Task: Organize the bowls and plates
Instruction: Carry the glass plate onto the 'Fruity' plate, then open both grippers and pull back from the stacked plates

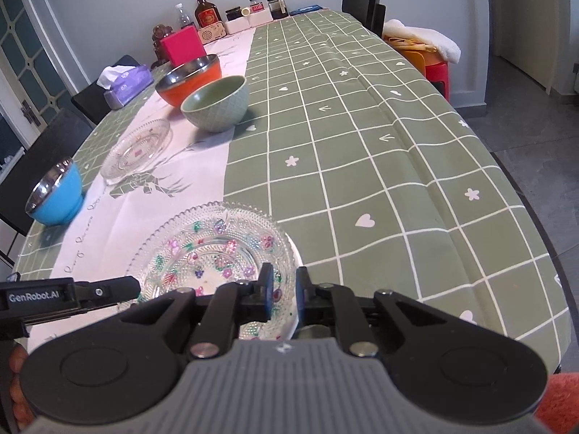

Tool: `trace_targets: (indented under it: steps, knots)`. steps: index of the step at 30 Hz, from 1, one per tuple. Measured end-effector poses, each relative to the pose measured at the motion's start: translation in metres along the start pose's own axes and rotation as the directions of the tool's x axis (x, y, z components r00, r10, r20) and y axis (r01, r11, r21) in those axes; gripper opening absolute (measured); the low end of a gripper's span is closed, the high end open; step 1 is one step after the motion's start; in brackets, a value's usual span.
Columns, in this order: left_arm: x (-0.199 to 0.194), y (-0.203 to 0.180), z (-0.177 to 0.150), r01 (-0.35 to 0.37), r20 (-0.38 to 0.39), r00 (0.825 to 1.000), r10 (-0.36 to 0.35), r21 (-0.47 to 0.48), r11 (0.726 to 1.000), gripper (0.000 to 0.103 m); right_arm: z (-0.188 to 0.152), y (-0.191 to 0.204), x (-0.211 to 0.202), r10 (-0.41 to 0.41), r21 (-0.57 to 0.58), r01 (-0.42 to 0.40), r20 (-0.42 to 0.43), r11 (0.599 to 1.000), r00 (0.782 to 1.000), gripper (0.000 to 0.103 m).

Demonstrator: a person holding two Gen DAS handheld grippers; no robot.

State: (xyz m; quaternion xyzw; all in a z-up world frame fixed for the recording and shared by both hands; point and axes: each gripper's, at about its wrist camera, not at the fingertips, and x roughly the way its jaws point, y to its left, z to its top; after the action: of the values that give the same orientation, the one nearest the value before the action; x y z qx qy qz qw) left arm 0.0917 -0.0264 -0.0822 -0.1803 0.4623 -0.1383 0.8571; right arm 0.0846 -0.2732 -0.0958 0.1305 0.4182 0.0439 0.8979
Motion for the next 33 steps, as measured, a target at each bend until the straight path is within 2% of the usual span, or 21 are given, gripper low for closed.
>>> trace_targets:
  steps: [6,12,14,18,20,25,29,33]
  knots:
    - [0.0,-0.003,-0.001,-0.008,0.007,1.0,0.008,0.02,1.0,0.012,0.0,0.001,0.0,-0.018,-0.014,0.018,0.0,1.0,1.0,0.01]
    - [-0.003,-0.002,0.0,0.0,0.022,1.0,0.0,0.02,1.0,0.016,0.001,0.0,0.0,0.005,0.004,-0.005,0.003,1.0,1.0,0.018]
    - [-0.005,-0.003,0.001,-0.001,0.034,0.999,0.0,0.037,0.999,0.016,0.001,0.0,-0.001,0.009,0.006,-0.009,0.012,1.0,1.0,0.02]
    - [-0.009,-0.007,0.004,-0.002,0.051,0.999,-0.002,0.072,0.997,0.019,0.001,-0.002,-0.005,0.016,0.018,-0.017,0.034,1.0,0.999,0.032]
    - [-0.01,-0.007,0.006,-0.004,0.052,0.999,-0.001,0.088,0.996,0.02,0.001,-0.002,-0.005,0.019,0.024,-0.02,0.037,1.0,0.999,0.032]
    - [-0.012,0.0,0.015,-0.027,0.058,0.998,0.021,0.119,0.993,0.021,0.003,-0.002,-0.008,0.036,0.025,-0.038,0.062,0.999,0.997,0.037]
    - [-0.013,0.009,0.024,-0.06,0.057,0.997,0.053,0.148,0.987,0.021,0.006,0.0,-0.009,0.052,0.018,-0.054,0.072,0.998,0.996,0.037]
    - [-0.015,0.02,0.037,-0.088,0.063,0.995,0.079,0.159,0.983,0.021,0.013,0.0,-0.005,0.081,0.032,-0.082,0.052,0.996,0.995,0.041]
